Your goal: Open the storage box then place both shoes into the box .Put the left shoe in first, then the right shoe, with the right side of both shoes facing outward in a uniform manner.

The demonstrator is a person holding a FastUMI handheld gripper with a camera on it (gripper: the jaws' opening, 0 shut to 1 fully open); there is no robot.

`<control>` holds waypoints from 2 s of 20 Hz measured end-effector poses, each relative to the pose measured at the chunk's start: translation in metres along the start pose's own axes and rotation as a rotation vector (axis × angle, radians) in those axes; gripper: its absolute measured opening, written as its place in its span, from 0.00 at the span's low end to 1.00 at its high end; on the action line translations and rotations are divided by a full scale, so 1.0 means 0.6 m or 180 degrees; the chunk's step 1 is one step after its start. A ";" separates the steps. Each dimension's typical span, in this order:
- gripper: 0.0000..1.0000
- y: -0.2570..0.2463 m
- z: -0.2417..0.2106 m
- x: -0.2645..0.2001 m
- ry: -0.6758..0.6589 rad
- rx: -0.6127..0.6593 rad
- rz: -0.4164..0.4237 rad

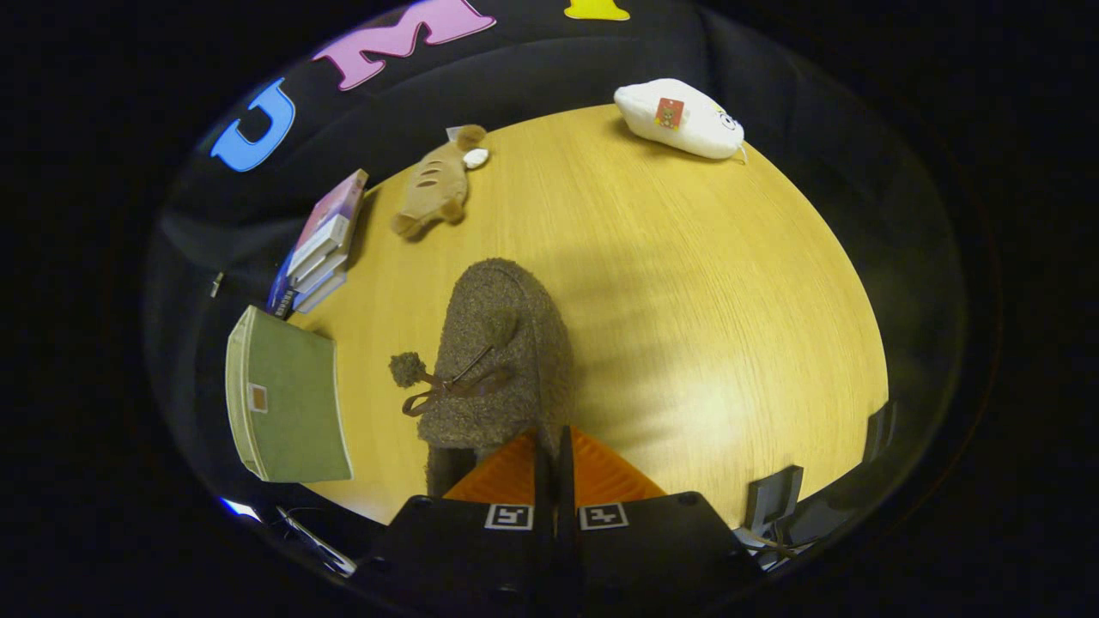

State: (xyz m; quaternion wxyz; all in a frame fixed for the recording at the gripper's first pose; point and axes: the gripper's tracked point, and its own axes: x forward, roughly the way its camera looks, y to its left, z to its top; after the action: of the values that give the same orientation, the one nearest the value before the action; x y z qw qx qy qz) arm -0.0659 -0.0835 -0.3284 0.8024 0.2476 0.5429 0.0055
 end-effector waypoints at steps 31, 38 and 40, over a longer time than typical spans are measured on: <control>0.05 0.642 -0.054 0.011 0.0097 -0.0140 0.0532; 0.10 0.650 -0.083 0.048 0.0141 -0.0264 0.0289; 0.24 0.660 -0.075 0.040 0.0091 -0.0369 0.0320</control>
State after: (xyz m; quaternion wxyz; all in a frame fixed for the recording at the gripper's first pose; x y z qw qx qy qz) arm 0.0074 0.2880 -0.2026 0.8063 0.2275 0.5400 0.0807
